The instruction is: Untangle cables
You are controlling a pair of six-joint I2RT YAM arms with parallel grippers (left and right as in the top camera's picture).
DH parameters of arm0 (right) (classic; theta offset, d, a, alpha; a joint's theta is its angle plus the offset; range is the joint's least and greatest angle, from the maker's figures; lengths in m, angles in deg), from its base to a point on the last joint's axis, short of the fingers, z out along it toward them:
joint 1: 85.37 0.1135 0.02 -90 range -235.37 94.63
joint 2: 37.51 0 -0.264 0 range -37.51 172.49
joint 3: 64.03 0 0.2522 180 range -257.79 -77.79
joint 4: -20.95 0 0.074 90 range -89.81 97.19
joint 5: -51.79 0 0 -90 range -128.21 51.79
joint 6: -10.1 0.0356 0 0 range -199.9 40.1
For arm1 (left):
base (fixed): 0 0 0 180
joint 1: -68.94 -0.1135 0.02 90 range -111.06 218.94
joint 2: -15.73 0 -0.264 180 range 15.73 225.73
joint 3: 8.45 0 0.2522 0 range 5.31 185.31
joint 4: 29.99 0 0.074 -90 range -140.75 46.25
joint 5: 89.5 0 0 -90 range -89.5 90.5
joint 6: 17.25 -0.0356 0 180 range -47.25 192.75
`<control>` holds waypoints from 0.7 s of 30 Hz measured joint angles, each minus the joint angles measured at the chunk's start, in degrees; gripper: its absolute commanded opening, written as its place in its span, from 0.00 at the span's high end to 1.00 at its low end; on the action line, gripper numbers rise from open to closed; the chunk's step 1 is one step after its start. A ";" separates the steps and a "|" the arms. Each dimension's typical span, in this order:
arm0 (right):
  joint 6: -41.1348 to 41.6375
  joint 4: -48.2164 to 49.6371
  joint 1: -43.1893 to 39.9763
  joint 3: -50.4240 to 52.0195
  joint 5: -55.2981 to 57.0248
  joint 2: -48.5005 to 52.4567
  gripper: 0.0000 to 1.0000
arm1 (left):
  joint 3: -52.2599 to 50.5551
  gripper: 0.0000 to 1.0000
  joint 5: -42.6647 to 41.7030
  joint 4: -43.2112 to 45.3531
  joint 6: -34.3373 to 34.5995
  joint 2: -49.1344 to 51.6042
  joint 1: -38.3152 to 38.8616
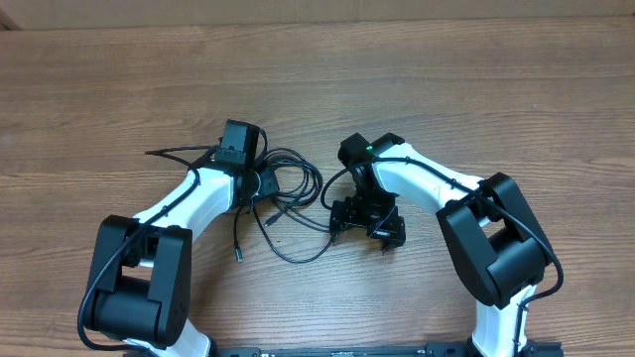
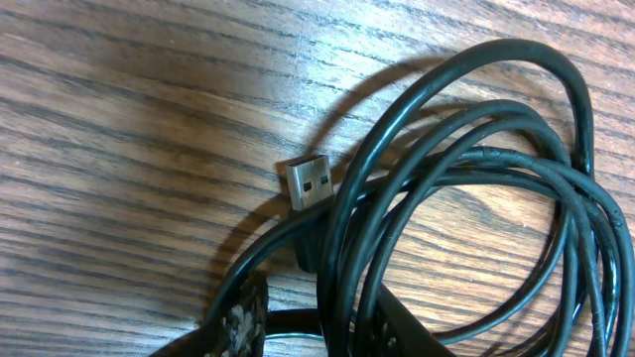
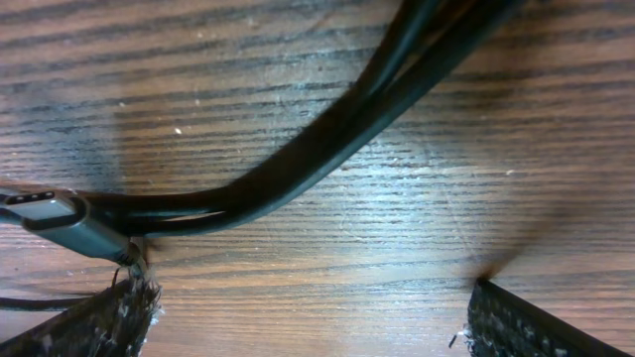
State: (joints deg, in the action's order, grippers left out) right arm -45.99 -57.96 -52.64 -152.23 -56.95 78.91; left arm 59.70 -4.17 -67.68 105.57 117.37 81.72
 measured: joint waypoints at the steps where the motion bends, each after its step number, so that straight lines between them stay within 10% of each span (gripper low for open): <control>1: 0.00 0.04 -0.02 0.00 0.00 0.00 0.00 | 0.00 0.66 0.00 0.00 0.00 0.00 0.00; 13: 0.42 0.20 -0.02 0.04 0.02 0.00 0.00 | 0.00 0.71 0.63 -0.04 -0.17 -0.02 0.33; 21: 0.85 0.74 -0.02 0.15 -0.44 -0.04 0.00 | -0.02 0.96 0.79 -0.22 -0.83 0.00 0.33</control>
State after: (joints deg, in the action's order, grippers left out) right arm -45.13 -57.22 -52.66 -152.07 -57.39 78.87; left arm 59.68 -3.38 -67.90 104.74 117.37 82.05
